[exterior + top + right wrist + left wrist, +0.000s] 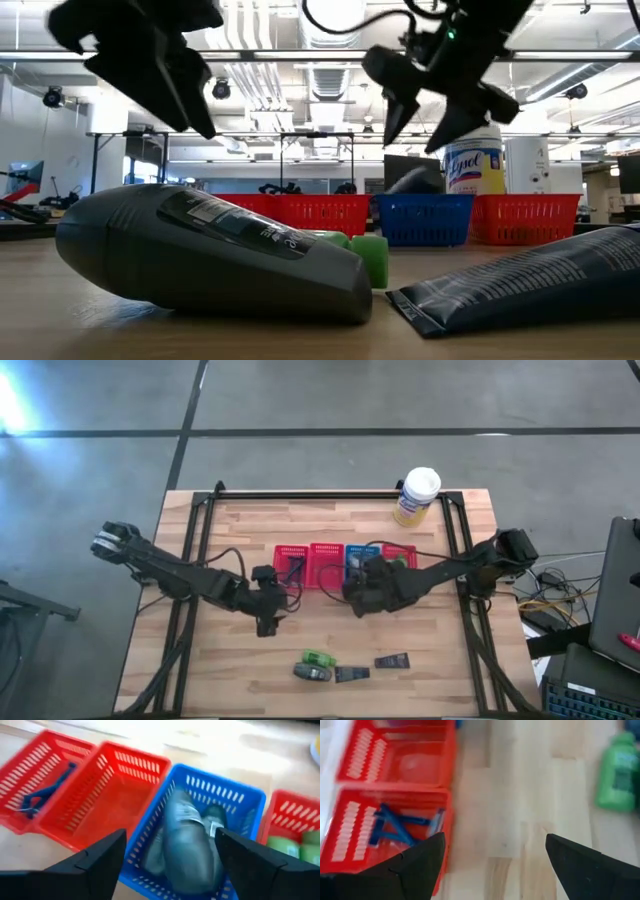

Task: Pick & Place Travel size toiletries
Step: Put the gray deodorant into the blue bin

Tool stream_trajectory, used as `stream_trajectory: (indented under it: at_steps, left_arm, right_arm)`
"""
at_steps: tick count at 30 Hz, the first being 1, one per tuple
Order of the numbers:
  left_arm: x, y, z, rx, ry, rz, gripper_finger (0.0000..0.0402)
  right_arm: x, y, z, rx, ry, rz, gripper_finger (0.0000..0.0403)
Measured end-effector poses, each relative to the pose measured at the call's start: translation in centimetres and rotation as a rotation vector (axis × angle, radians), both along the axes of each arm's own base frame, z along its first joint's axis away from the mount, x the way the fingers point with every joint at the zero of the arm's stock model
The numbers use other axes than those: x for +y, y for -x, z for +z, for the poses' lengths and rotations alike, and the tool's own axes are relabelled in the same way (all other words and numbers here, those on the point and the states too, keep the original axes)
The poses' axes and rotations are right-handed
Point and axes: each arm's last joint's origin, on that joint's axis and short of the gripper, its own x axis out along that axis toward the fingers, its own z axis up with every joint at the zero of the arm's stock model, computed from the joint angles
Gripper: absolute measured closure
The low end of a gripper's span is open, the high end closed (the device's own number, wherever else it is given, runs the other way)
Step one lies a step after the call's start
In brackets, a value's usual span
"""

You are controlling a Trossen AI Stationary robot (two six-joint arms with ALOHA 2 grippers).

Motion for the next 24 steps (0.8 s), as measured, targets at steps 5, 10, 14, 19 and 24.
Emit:
stream_trajectory:
  at_steps: [5,10,14,19,24]
  left_arm:
    - [-0.3,-0.4,0.0,0.02,0.062,-0.221,0.0053]
    - [-1.3,-1.5,-0.6,-0.021,0.141,-0.308,0.0053]
    - [-3.5,-2.8,-1.5,-0.053,0.263,-0.245,0.0053]
    - [-7.8,-4.5,-2.5,-0.045,0.302,-0.285,0.0053]
    - [-11.1,-6.2,-3.9,0.003,0.285,-0.33,0.0053]
  right_arm:
    - [0.1,0.4,2.3,0.072,0.032,0.057,0.0066]
    - [0.8,2.0,3.4,0.145,-0.012,0.105,0.0048]
    - [1.9,3.5,3.9,0.153,-0.022,0.173,0.0053]
    - [3.4,5.3,4.4,0.124,-0.05,0.234,0.0072]
    - [4.6,6.5,4.4,0.1,-0.069,0.259,0.0071]
